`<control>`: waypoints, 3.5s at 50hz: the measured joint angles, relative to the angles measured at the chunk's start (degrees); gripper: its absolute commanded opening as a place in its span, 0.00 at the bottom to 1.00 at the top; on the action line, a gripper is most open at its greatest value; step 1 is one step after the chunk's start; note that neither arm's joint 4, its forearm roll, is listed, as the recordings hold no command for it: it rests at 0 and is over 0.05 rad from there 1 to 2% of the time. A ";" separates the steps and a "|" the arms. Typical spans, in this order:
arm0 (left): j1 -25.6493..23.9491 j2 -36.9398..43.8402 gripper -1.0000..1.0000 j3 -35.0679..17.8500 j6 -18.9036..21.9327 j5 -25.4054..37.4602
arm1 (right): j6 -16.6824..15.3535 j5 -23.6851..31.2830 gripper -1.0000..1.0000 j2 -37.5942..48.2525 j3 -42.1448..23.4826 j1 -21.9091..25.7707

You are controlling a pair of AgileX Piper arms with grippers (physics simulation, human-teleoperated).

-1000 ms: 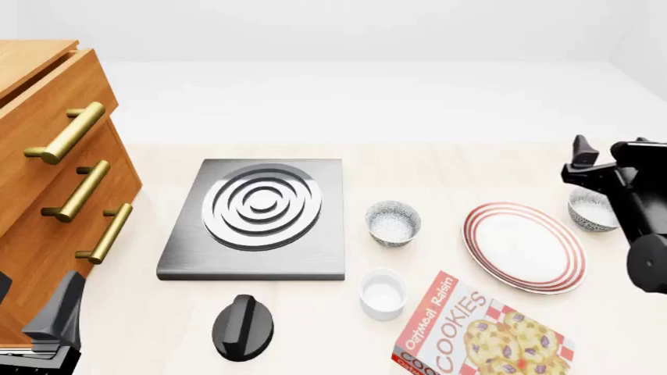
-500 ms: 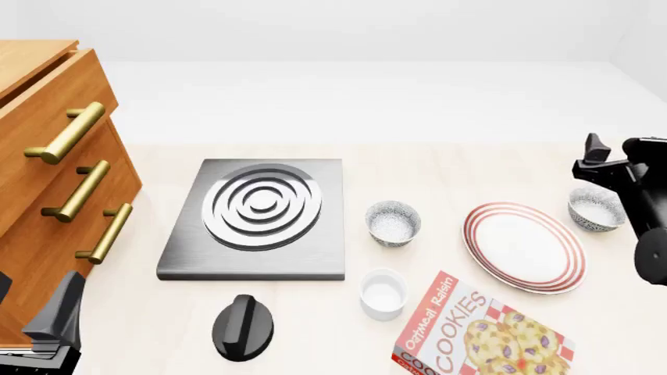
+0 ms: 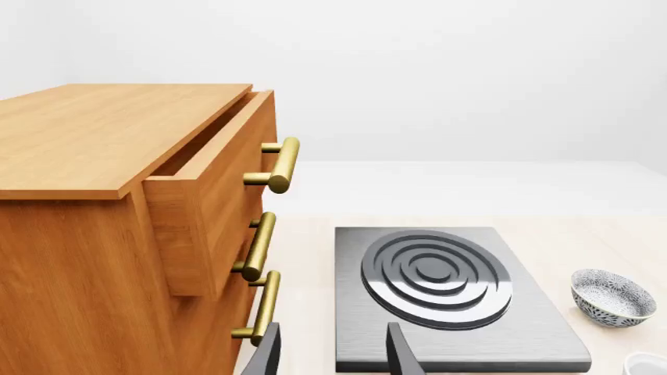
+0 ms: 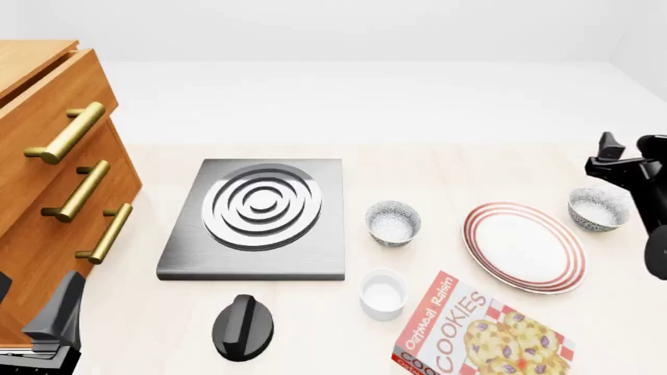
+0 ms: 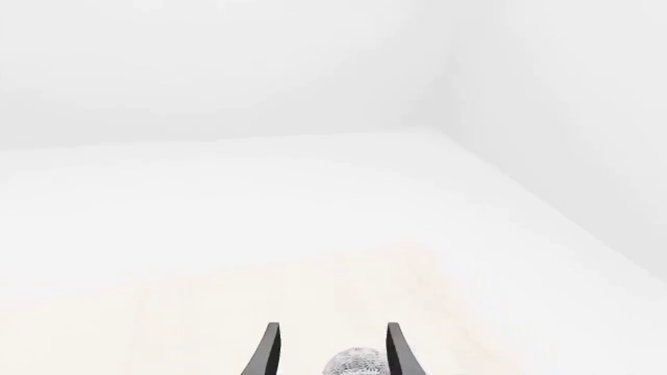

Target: Pick the akita bowl next to the plate and place it on the plate.

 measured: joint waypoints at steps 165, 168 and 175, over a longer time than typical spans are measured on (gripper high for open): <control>0.00 0.00 1.00 0.00 0.00 0.00 | 8.30 4.00 1.00 10.39 -3.61 -10.22; 0.00 0.00 1.00 0.00 0.00 0.00 | 8.69 4.36 1.00 10.74 -4.01 -10.22; 0.00 0.00 1.00 0.00 0.00 0.00 | 9.51 5.20 1.00 11.43 -4.88 -10.19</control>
